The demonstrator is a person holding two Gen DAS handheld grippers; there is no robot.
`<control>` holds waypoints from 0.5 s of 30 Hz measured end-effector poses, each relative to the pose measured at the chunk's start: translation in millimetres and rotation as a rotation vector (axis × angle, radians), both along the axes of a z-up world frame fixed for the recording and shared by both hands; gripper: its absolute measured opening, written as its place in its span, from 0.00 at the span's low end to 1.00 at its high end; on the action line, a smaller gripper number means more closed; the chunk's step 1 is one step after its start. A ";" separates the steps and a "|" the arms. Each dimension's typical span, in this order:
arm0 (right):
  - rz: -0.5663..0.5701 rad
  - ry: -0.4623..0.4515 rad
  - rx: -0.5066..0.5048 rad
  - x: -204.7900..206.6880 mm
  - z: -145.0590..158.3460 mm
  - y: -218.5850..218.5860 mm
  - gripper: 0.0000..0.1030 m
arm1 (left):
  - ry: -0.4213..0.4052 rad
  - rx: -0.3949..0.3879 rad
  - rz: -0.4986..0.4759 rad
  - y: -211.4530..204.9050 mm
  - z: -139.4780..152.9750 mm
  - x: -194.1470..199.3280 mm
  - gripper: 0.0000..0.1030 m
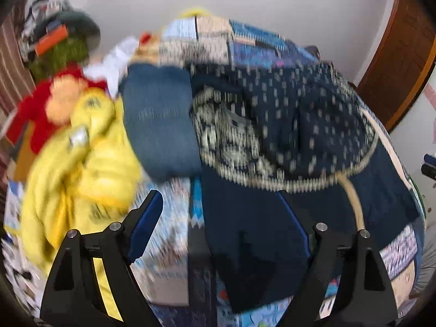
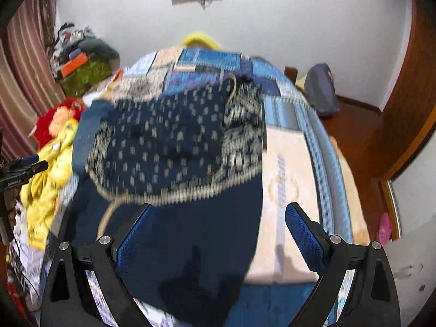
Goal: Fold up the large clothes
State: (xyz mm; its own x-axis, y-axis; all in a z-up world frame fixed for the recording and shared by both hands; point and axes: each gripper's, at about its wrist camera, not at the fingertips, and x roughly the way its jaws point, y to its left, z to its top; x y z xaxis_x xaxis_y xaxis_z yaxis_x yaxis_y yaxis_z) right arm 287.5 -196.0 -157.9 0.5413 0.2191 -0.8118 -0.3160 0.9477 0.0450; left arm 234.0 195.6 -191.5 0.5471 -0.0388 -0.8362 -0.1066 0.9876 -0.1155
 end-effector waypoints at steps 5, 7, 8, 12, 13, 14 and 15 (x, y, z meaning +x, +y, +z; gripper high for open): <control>0.013 0.133 0.030 -23.1 -40.4 -11.6 0.93 | 0.105 -0.056 -0.013 -2.7 -45.3 -21.5 0.81; 0.003 0.182 0.046 -25.8 -53.6 -16.5 0.93 | 0.151 -0.092 -0.004 -4.4 -62.5 -27.9 0.81; -0.001 0.205 0.059 -26.9 -59.3 -19.1 0.92 | 0.172 -0.124 -0.007 -4.5 -70.4 -31.7 0.81; -0.014 0.246 0.117 -33.8 -74.3 -28.6 0.86 | 0.220 -0.272 -0.023 -9.4 -93.0 -44.0 0.77; -0.012 0.253 0.138 -34.6 -75.1 -30.6 0.81 | 0.229 -0.309 -0.026 -10.1 -97.0 -45.5 0.73; -0.007 0.264 0.163 -34.7 -76.0 -32.1 0.75 | 0.239 -0.360 -0.034 -12.3 -103.4 -47.5 0.70; -0.002 0.270 0.182 -34.5 -75.6 -32.5 0.70 | 0.236 -0.373 -0.036 -14.6 -107.6 -49.2 0.68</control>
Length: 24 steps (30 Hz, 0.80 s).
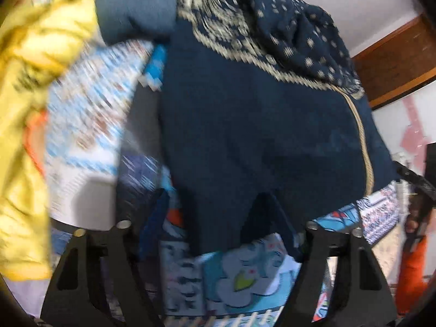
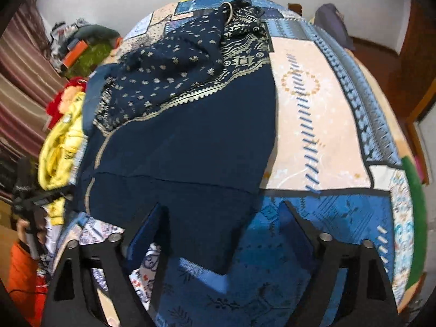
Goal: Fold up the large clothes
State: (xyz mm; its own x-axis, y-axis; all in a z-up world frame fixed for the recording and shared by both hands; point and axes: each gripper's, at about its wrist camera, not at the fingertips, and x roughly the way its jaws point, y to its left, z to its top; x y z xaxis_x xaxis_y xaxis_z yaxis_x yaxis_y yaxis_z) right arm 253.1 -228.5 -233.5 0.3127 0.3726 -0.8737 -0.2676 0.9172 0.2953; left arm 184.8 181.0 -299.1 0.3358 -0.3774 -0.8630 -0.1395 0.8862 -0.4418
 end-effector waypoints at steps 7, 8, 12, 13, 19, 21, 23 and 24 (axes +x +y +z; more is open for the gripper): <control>0.001 0.016 0.117 6.9 -3.7 3.9 0.13 | -0.104 0.071 0.005 -13.7 9.5 -5.4 0.07; 0.001 0.011 0.116 9.2 -2.1 4.4 0.11 | -0.111 0.075 0.008 -13.9 12.8 -4.0 0.07; 0.024 -0.064 0.095 14.4 17.5 12.3 0.08 | -0.206 0.122 0.004 -11.0 49.4 4.0 0.06; 0.037 -0.092 0.089 16.3 26.3 15.5 0.08 | -0.248 0.137 0.004 -11.1 63.6 7.0 0.06; 0.062 -0.206 0.067 42.2 68.3 26.9 0.05 | -0.469 0.187 0.002 -10.8 145.2 34.7 0.06; 0.062 -0.241 0.070 57.8 82.4 30.6 0.05 | -0.537 0.204 0.007 -8.3 169.5 49.5 0.06; 0.054 -0.283 0.061 71.7 95.9 35.2 0.04 | -0.580 0.212 0.014 -4.2 186.3 67.1 0.04; 0.044 -0.310 0.054 80.8 104.0 37.4 0.04 | -0.601 0.217 0.020 -2.8 194.0 77.8 0.03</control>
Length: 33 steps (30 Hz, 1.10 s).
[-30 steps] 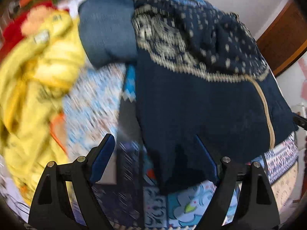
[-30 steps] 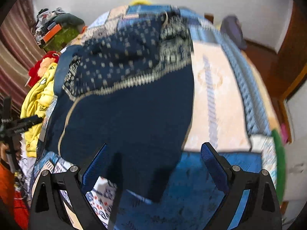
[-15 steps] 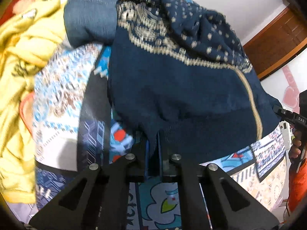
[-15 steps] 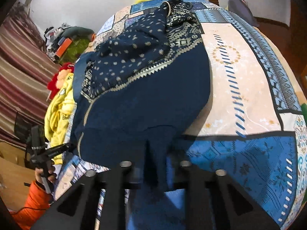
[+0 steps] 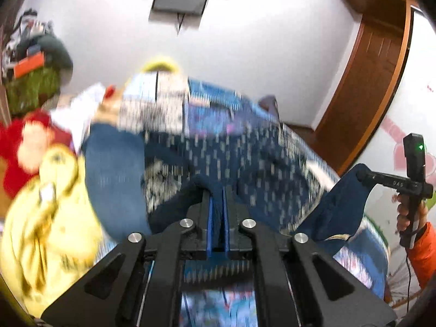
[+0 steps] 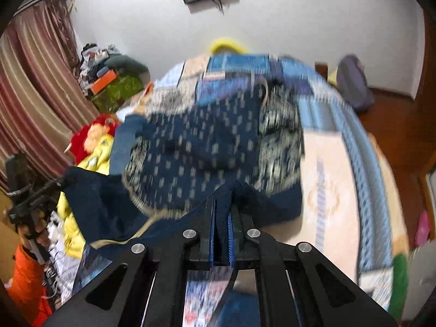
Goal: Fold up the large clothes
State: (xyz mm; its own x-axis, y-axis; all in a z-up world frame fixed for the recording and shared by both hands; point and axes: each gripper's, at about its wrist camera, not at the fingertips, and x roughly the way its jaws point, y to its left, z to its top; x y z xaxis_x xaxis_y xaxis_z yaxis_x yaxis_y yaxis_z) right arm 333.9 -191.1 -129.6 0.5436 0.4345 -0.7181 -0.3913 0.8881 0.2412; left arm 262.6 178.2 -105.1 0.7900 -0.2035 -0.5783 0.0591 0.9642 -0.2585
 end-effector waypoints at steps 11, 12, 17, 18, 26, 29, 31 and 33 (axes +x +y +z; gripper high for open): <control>-0.139 -0.096 -0.061 155.2 9.1 28.5 0.04 | 0.093 -0.049 0.124 40.5 -29.6 156.6 0.03; -0.141 -0.098 -0.085 168.8 3.4 33.8 0.04 | 0.113 -0.039 0.136 40.8 -39.6 170.6 0.03; -0.130 -0.052 -0.120 218.0 -30.1 45.1 0.05 | 0.244 0.013 0.198 43.7 -97.6 220.0 0.03; -0.127 -0.052 -0.124 219.4 -35.3 45.4 0.05 | 0.287 -0.004 0.197 45.7 -112.6 225.9 0.04; 0.065 0.064 -0.276 182.3 -82.2 64.9 0.05 | 0.303 0.049 0.212 49.1 -123.2 214.9 0.27; 0.093 0.045 -0.466 164.2 -111.3 75.3 0.05 | 0.312 0.083 0.195 51.1 -110.2 205.6 0.37; 0.101 -0.006 -0.557 155.3 -124.5 76.2 0.05 | 0.303 0.121 0.191 52.3 -99.3 196.5 0.51; 0.088 -0.060 -0.633 149.2 -128.0 75.4 0.05 | 0.279 0.158 0.192 53.6 -87.0 184.0 0.58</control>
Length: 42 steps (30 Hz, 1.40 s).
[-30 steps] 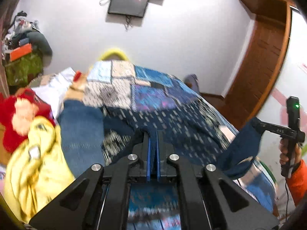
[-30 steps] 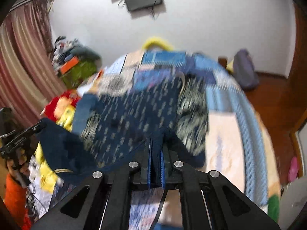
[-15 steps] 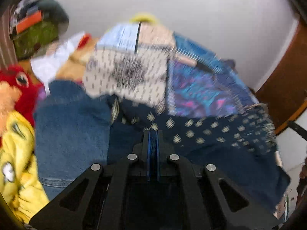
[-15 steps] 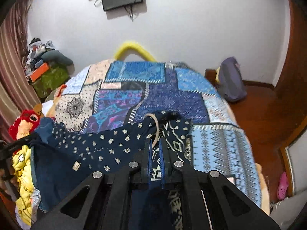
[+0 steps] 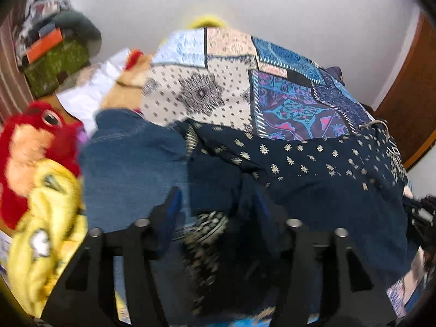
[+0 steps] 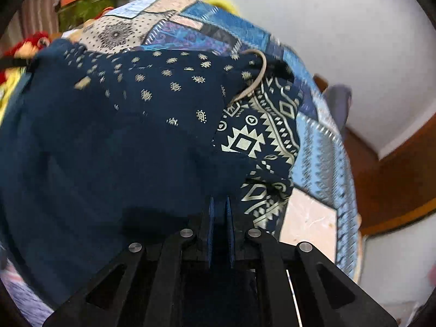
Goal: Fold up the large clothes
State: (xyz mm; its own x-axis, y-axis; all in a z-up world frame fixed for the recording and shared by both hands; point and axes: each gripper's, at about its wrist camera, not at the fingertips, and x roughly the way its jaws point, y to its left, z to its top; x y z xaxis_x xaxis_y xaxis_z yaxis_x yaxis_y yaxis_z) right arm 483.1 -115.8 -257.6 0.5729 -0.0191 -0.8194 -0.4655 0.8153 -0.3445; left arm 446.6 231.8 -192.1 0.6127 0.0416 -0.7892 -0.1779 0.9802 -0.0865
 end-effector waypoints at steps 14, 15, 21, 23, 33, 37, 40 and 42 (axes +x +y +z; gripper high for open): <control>-0.173 0.062 0.351 12.4 35.6 -79.4 0.95 | 0.055 0.079 -0.101 0.5 -7.2 -19.2 0.66; -0.161 0.067 0.392 11.8 40.4 -78.4 0.95 | 0.058 0.069 -0.110 -2.7 -10.9 -11.6 0.66; -0.094 0.182 0.497 26.1 33.6 -53.7 0.69 | 0.068 0.022 -0.161 -20.7 -30.3 28.3 0.66; -0.100 0.208 0.492 33.6 24.2 -42.9 0.59 | 0.059 0.015 -0.182 -28.0 -35.9 40.7 0.66; -0.107 0.241 0.583 43.7 6.5 -36.3 0.15 | 0.017 -0.029 -0.166 -48.9 -52.8 66.3 0.23; -0.080 0.135 0.526 25.5 28.4 -30.0 0.11 | -0.021 -0.014 -0.154 -44.6 -34.5 45.6 0.10; -0.069 0.065 0.531 17.1 54.5 -32.2 0.11 | -0.087 0.025 -0.147 -39.9 -6.0 25.7 0.09; -0.070 0.021 0.547 15.9 73.1 -34.7 0.11 | -0.121 0.037 -0.142 -35.0 10.7 16.8 0.09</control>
State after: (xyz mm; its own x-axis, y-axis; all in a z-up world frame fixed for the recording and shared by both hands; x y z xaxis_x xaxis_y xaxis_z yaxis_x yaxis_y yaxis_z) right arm 499.0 -150.5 -184.5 0.5690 0.3749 -0.7320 -0.4056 0.9022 0.1468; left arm 463.4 196.8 -181.3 0.7049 -0.0249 -0.7089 -0.0277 0.9977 -0.0626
